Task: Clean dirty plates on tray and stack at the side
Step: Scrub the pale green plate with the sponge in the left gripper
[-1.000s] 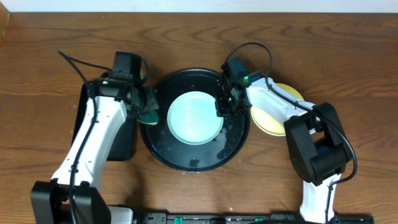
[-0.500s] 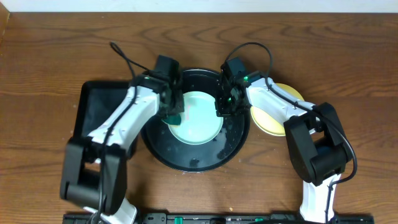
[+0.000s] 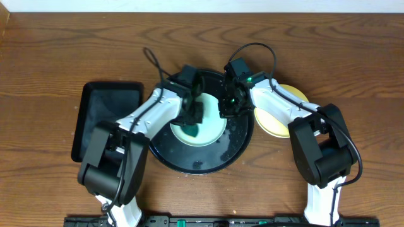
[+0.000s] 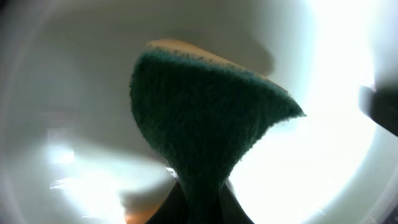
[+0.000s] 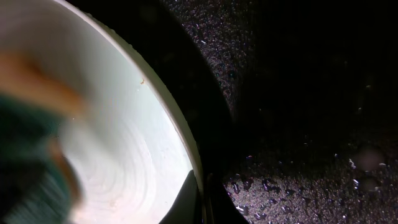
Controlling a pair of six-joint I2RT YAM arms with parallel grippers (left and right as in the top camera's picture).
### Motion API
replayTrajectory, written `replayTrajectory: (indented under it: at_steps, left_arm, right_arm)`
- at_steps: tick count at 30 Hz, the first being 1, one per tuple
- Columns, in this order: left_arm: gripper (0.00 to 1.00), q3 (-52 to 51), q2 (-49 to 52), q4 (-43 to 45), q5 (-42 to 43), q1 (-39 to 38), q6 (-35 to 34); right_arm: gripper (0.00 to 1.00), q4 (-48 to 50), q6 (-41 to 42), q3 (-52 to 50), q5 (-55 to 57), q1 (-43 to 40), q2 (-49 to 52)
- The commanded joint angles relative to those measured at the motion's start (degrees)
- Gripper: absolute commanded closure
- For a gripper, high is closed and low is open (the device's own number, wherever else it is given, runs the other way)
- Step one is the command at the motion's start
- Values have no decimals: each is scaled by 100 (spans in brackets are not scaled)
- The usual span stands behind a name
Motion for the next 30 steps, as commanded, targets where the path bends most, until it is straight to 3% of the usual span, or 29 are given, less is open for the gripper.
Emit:
replayTrajectory:
  at_steps: [1,4,10,13,17,24,30]
  left_arm:
    - [92,20,122,26,780,-173,715]
    - [92,20,122,125,452,-35,444]
    - [92,20,122,369,-2090,269,-1528]
    - [92,20,122,442,-2444,317,-1738]
    - [93,17,122,166,-1956,245,-1622]
    - [92,17,122,-129,737,-61,192]
    - [92,20,122,372,903,0,260]
  right_arm:
    - [99,20,96,-26,72,72,81]
    - [99,24,98,-26,70,74,81]
    - [99,24,98,-26,70,72,81]
    - [99,22,98,-26,70,72,81]
    - [99,24,98,-26,70,72,81]
    - [99,24,98,-26,70,72,81]
    - [99,24,98,-26,70,72,81]
